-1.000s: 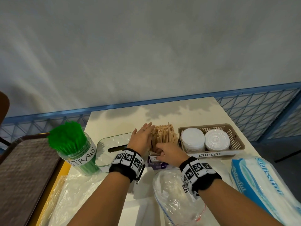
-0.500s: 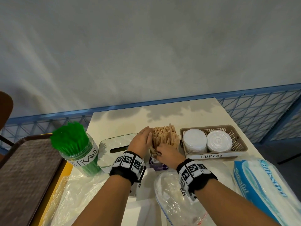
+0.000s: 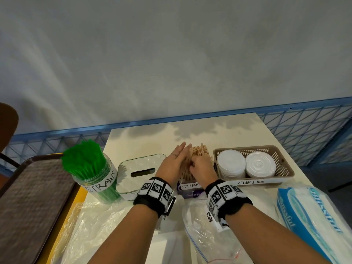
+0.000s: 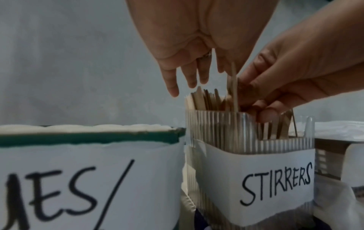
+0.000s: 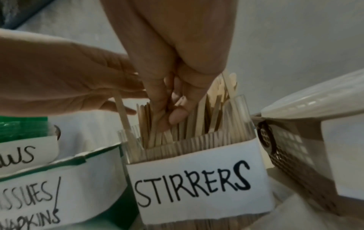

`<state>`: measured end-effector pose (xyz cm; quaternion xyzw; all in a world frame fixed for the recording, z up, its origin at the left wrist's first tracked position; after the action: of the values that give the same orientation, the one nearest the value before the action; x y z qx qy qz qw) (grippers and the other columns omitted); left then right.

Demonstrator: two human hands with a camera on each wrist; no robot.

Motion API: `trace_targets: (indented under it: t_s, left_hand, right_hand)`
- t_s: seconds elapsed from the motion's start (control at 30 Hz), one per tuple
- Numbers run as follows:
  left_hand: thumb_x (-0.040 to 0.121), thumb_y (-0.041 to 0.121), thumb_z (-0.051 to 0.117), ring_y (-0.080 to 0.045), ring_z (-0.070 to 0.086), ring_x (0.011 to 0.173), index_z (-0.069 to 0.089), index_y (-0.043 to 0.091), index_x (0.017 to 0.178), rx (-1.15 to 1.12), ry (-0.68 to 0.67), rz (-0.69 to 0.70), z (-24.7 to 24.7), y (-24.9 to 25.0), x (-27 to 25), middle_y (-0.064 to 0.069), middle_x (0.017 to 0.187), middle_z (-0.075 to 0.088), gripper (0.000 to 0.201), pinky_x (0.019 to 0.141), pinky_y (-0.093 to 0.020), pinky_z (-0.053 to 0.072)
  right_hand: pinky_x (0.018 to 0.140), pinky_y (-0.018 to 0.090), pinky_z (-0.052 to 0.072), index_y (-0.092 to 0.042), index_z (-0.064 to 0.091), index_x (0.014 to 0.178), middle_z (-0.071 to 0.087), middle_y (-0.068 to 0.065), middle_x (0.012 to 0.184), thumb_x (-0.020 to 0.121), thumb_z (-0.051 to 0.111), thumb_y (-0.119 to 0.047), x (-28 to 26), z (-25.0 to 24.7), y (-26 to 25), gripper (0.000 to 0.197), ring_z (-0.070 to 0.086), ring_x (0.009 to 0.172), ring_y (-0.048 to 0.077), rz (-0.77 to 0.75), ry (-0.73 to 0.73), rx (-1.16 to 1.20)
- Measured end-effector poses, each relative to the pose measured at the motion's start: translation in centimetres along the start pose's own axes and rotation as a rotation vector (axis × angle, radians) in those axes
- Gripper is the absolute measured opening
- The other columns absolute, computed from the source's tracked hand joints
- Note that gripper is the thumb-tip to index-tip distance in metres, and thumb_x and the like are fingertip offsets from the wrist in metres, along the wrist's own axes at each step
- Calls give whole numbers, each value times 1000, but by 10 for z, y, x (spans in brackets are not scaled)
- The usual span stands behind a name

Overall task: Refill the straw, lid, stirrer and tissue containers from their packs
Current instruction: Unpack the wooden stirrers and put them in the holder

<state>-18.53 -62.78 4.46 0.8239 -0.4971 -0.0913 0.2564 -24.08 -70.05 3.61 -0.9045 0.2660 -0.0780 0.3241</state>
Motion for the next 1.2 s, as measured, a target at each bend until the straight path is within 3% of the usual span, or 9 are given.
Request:
trace_targets:
  t_s: [0.13,0.37,0.53,0.7,0.83,0.9,0.97,1.03,1.2]
  left_hand:
    - [89,-6,42,-11,28,139,7,28,149,88,17,89,-2,12,2,5,158,8,78,112,-24,28]
    - [96,11,42,-11,15,144,32,24,143,357,-115,-17,8,-5,5,8,157,11,50,117,-38,12]
    - [101,33,30,-9,13,144,15,23,148,282,-86,-53,4,-1,1,6,157,12,51,117,-33,7]
    - [99,42,27,-9,-14,144,-20,26,143,459,-226,-12,16,-12,-3,12,148,-29,66,118,-42,1]
    - [100,42,20,-9,-19,143,-25,24,141,451,-227,-34,16,-14,3,11,147,-33,63,117,-43,-1]
    - [101,40,19,-9,-18,143,-21,24,144,449,-239,-30,19,-10,7,12,144,-34,62,117,-43,-2]
    - [101,38,19,-9,-17,144,-18,25,145,451,-258,-18,21,-5,11,13,142,-35,60,117,-45,-3]
    - [101,35,18,-9,-15,144,-14,25,147,458,-290,-16,24,-2,14,12,150,-27,57,117,-45,-4]
    - [102,34,17,-9,-11,145,-6,23,149,470,-327,-66,26,-5,18,8,157,-11,54,116,-45,-4]
  right_hand:
    - [91,30,43,0,63,103,66,13,100,89,47,1,-1,7,3,21,59,95,26,19,-63,-50]
    - [64,24,43,-11,62,89,59,0,74,87,55,-7,0,-7,1,8,54,69,16,-67,138,31]
    - [67,28,47,-12,57,95,59,1,76,86,52,-3,-2,-14,1,13,54,70,16,-103,168,107]
    - [72,28,48,-13,57,92,57,-1,82,83,59,-6,0,-18,2,12,53,75,15,-146,184,89]
    - [82,25,44,-15,59,107,59,-1,105,87,59,-14,-4,-34,-10,20,53,93,14,-283,353,-12]
    - [96,30,39,-15,54,122,55,1,126,93,49,-13,-1,-42,-12,29,49,113,17,-276,397,-94]
    - [110,35,26,-17,40,138,36,0,148,98,39,-12,12,-40,-1,41,31,137,17,-181,283,-199]
    - [115,36,17,-18,31,144,26,-2,154,100,33,-12,20,-35,13,44,17,144,13,-116,134,-319]
    - [114,37,24,-19,32,144,30,-3,152,101,31,-14,17,-29,24,43,22,143,13,-130,-34,-356]
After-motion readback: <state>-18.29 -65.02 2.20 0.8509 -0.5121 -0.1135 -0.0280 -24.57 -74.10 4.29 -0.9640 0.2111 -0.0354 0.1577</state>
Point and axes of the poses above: each hand's wrist, its own x-axis towards the middle knuckle, its own z-axis out of the palm, y = z × x, the point moved 7 cm from there along x, towards the middle knuckle
